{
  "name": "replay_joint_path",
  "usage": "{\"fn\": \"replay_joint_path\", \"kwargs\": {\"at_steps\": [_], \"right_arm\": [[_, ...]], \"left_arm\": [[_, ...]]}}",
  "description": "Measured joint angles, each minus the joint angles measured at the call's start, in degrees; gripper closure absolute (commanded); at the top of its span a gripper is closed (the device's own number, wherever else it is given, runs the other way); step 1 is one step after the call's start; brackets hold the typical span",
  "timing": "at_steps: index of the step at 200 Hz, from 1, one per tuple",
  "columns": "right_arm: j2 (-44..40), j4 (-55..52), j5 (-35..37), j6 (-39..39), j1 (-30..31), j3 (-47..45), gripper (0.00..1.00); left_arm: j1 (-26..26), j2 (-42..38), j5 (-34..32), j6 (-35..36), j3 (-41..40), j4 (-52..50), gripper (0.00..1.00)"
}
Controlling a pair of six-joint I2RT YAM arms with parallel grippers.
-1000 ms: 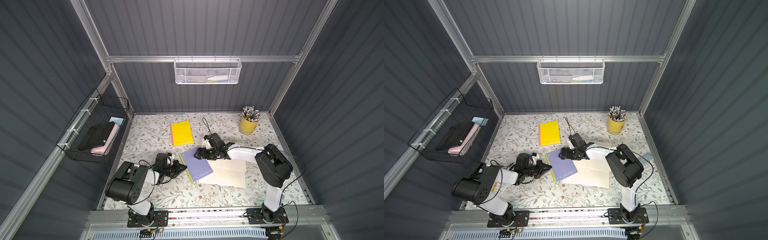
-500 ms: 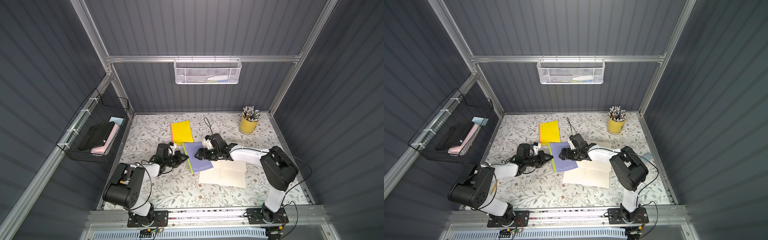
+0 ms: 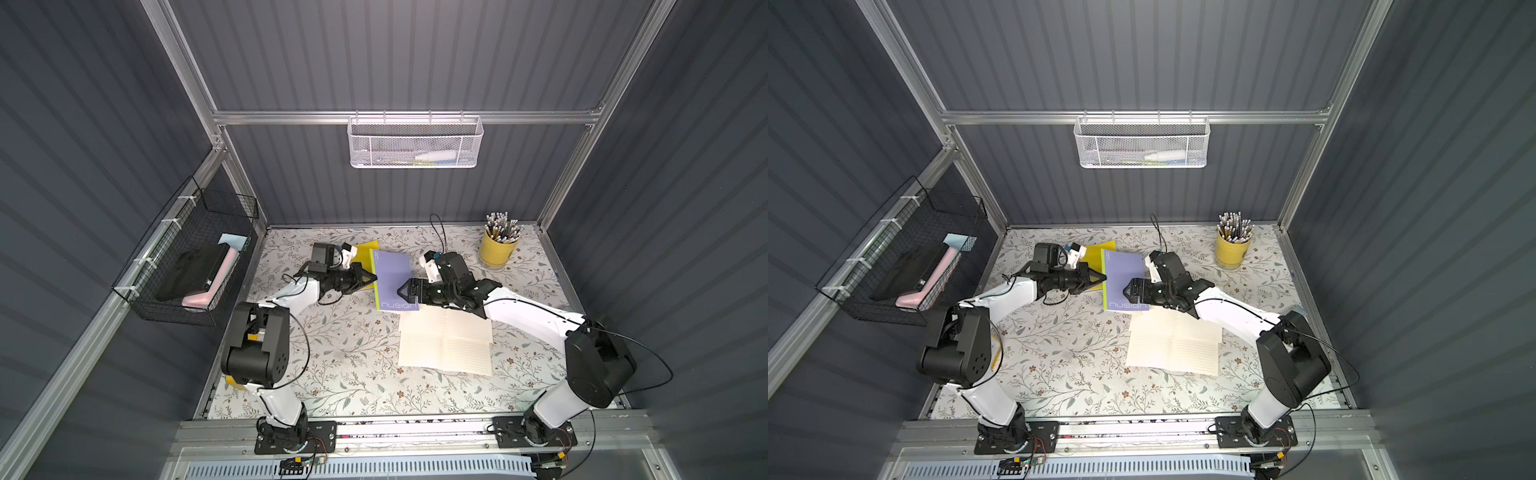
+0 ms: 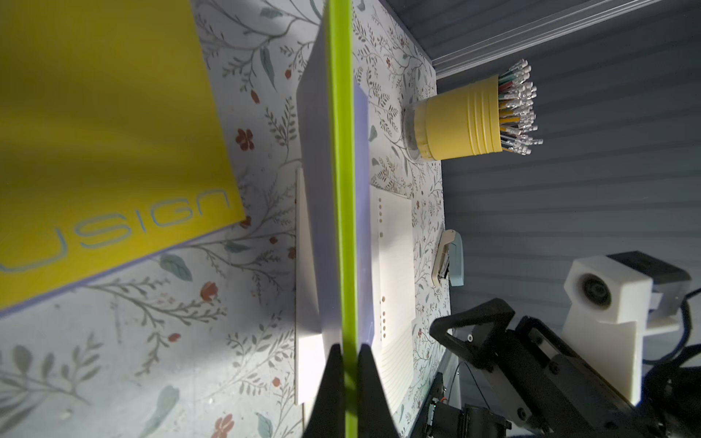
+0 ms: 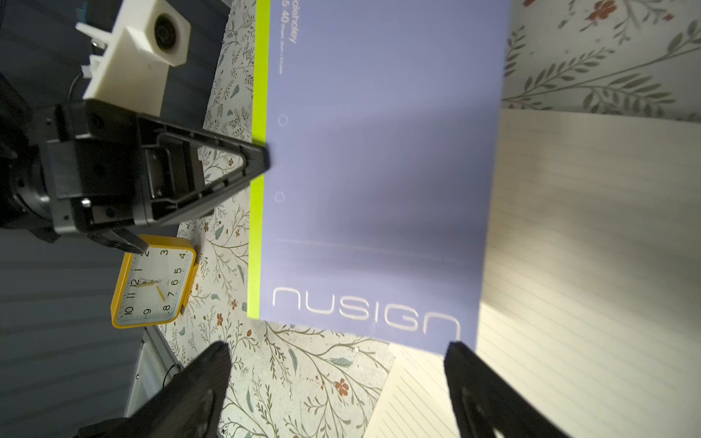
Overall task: Close the notebook
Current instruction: Place the notebook at the notebook.
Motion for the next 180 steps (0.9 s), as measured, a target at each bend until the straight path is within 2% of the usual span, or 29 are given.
{"fn": "replay_joint_path", "kwargs": {"at_steps": [30,60,126,180], "right_arm": [[-1.2,-0.5,0.2,0.0,-0.7,-1.7,0.09],[-1.6,-0.9,0.2,0.0,-0.9,-2.9,0.09],[-2.5,-0.8,0.1,0.2,-1.0,-4.4,0.09],[-3.0,-0.5,0.1,0.2,-1.4,-4.7,0.09]], "left_arm": [[2.6,5.9,1.7,3.7,10.9,-6.5,1.0],[5.5,9.9,3.7,5.6,18.1,-10.5,1.0],[11.1,18.4,6.8,7.8,27.5,-16.2,1.0],[12.6,25.5,7.7,8.5,34.0,-19.3,1.0]]}}
